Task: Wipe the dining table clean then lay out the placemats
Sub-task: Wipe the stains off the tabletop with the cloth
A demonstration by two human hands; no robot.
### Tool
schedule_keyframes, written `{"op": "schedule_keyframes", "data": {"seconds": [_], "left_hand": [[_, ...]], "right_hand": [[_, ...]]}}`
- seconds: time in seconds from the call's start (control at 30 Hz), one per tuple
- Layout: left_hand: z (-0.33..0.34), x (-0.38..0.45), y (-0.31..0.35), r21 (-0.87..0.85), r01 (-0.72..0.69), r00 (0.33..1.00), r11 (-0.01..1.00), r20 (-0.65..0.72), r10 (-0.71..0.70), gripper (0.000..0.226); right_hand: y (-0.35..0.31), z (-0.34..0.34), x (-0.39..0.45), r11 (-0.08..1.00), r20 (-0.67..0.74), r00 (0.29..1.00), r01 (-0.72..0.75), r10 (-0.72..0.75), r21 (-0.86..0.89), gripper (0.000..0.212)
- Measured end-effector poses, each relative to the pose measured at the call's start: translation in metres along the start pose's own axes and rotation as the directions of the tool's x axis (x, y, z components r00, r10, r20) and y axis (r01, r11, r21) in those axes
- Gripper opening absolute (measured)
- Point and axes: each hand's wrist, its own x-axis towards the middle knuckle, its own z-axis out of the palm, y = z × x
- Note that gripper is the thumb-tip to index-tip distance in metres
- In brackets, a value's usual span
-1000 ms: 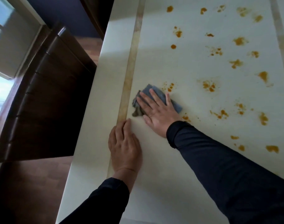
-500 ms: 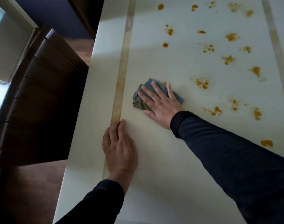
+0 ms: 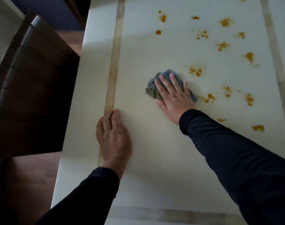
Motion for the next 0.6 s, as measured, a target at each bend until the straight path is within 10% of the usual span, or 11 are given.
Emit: {"op": "schedule_keyframes", "data": {"seconds": [0.1, 0.27, 0.43, 0.6], "left_hand": [[0.002, 0.000, 0.000, 0.006, -0.007, 1.000, 1.000, -0.018, 0.007, 0.047], [0.000, 0.000, -0.001, 0.037, -0.038, 0.999, 0.999, -0.027, 0.039, 0.044], [-0.005, 0.000, 0.010, 0.187, -0.044, 0.996, 0.981, 0.085, 0.029, 0.049], [-0.005, -0.007, 0.049, 0.192, 0.045, 0.969, 0.980, 0.229, -0.089, 0.061]], "right_hand": [[-0.021, 0.008, -0.016, 0.991, -0.037, 0.991, -0.131, 0.131, 0.020, 0.071], [-0.009, 0.020, -0.081, 0.980, 0.005, 0.982, 0.190, -0.190, -0.063, 0.069], [-0.005, 0.018, -0.090, 0.974, -0.031, 0.976, -0.213, 0.216, 0.079, 0.069], [0.010, 0.027, -0.149, 0.999, 0.014, 0.999, -0.040, 0.040, 0.007, 0.070]]}}
